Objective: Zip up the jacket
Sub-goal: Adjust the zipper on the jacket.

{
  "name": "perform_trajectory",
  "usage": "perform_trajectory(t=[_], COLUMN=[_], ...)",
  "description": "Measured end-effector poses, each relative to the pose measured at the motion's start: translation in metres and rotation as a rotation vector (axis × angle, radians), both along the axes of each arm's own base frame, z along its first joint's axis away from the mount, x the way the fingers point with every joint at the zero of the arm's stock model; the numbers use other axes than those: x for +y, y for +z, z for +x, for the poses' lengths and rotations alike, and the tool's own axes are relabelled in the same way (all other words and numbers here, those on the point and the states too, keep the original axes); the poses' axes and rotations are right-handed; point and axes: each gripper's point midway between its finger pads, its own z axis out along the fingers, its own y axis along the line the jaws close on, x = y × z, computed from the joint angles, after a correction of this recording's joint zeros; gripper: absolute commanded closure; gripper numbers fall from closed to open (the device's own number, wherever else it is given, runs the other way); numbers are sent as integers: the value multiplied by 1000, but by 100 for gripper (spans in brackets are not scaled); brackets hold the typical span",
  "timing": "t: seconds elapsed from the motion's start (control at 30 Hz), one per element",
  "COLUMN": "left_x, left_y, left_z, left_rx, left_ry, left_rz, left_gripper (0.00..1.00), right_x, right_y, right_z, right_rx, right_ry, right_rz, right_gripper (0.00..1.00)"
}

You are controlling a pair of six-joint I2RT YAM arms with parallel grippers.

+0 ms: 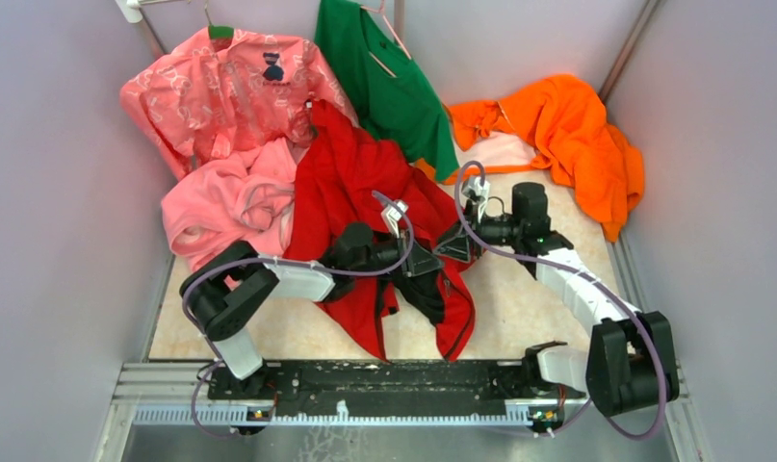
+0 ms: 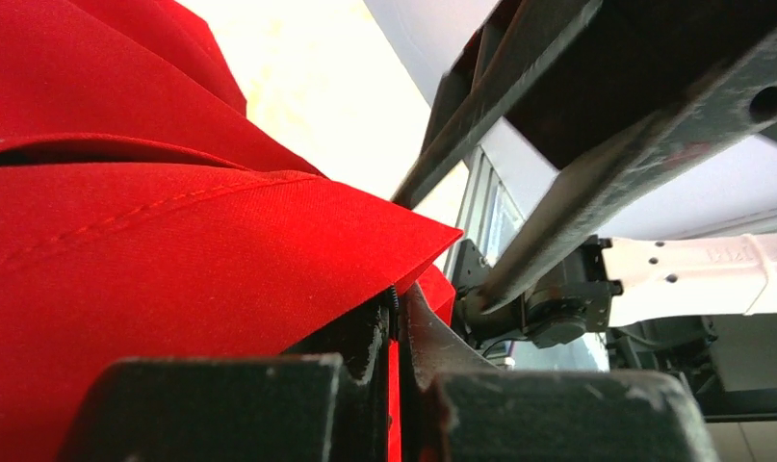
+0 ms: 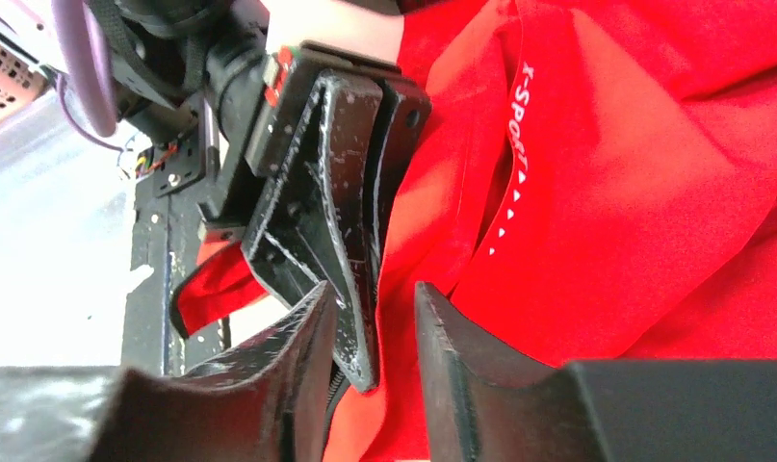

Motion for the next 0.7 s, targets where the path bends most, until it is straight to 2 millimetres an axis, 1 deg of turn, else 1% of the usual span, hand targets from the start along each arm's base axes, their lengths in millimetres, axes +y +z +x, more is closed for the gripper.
perform_trajectory(t=[0.1, 0.23, 0.33, 0.37, 0.47, 0.5, 0.57, 0.63, 0.7], left_x=[5, 10, 13, 14, 18, 18, 20, 21, 22], left_y=[-6, -10, -9, -9, -10, -11, -13, -14, -13], left_z=[-1, -1, 0, 1, 1, 2, 3, 3, 4], left_rx=[-26, -54, -62, -62, -53, -49, -46, -47, -57], left_ry=[-10, -35, -50, -57, -70, -73, -74, -72, -65], left_rz=[15, 25, 22, 21, 26, 30, 44, 57, 63], left_gripper=[100, 100, 100, 100, 100, 100, 100, 100, 100], right_x=[-4, -10, -12, -12, -13, -14, -16, -18, -19], right_y=[8, 26, 33, 32, 22, 18, 7, -2, -6], right_z=[1, -5, -14, -19, -37, -45, -60, -71, -78], right_rx=[-40, -147, -226, -254, -341, -385, -449, -458, -454], right_ry=[4, 46, 103, 134, 232, 271, 334, 364, 379], right_rz=[-13, -34, -46, -47, -52, -53, -53, -49, -40], right_gripper=[47, 42, 38, 36, 26, 26, 27, 31, 36])
